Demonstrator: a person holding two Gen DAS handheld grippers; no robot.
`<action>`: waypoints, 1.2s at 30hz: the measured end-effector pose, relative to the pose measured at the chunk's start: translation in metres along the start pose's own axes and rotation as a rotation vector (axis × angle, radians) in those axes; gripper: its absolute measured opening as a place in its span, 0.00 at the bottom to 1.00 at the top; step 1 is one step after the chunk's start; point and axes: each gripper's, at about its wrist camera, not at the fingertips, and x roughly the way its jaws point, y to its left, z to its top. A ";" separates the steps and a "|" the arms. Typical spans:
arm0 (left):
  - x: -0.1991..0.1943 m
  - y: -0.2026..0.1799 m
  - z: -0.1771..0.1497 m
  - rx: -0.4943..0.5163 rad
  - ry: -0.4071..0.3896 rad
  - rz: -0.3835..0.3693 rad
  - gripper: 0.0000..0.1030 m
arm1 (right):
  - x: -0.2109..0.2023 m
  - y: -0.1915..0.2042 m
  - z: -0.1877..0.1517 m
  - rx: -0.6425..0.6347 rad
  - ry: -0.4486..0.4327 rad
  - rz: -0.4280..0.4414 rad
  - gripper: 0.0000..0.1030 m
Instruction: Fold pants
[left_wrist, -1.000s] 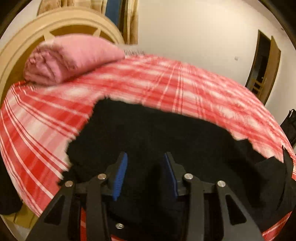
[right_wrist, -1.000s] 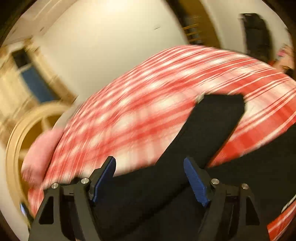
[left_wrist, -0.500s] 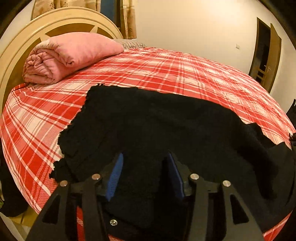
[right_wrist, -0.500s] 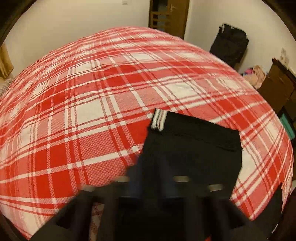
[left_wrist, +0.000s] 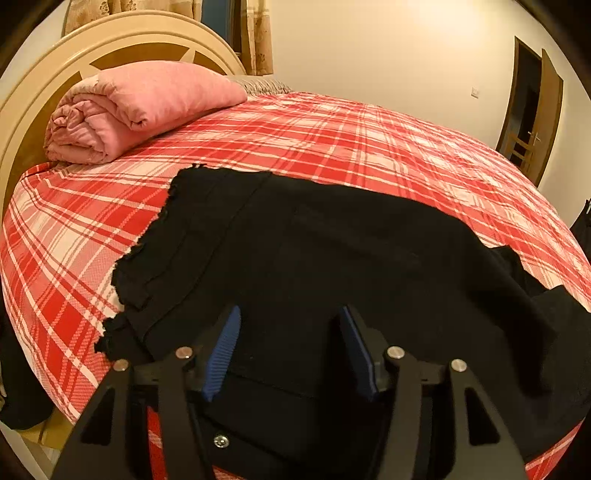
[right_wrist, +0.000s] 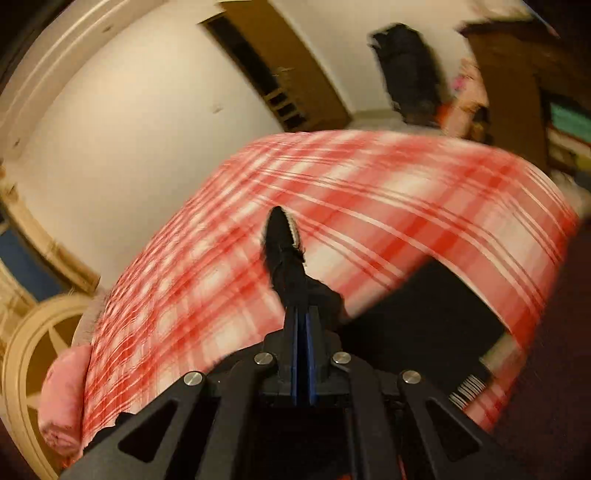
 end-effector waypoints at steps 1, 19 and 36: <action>0.000 -0.001 0.000 0.004 0.000 0.002 0.60 | 0.000 -0.012 -0.007 0.016 0.015 -0.015 0.03; -0.038 -0.029 0.017 0.106 -0.043 -0.091 0.61 | -0.012 -0.040 0.029 -0.189 -0.062 -0.305 0.52; -0.071 -0.189 -0.037 0.433 0.025 -0.483 0.61 | 0.070 -0.025 0.042 -0.340 0.045 -0.352 0.07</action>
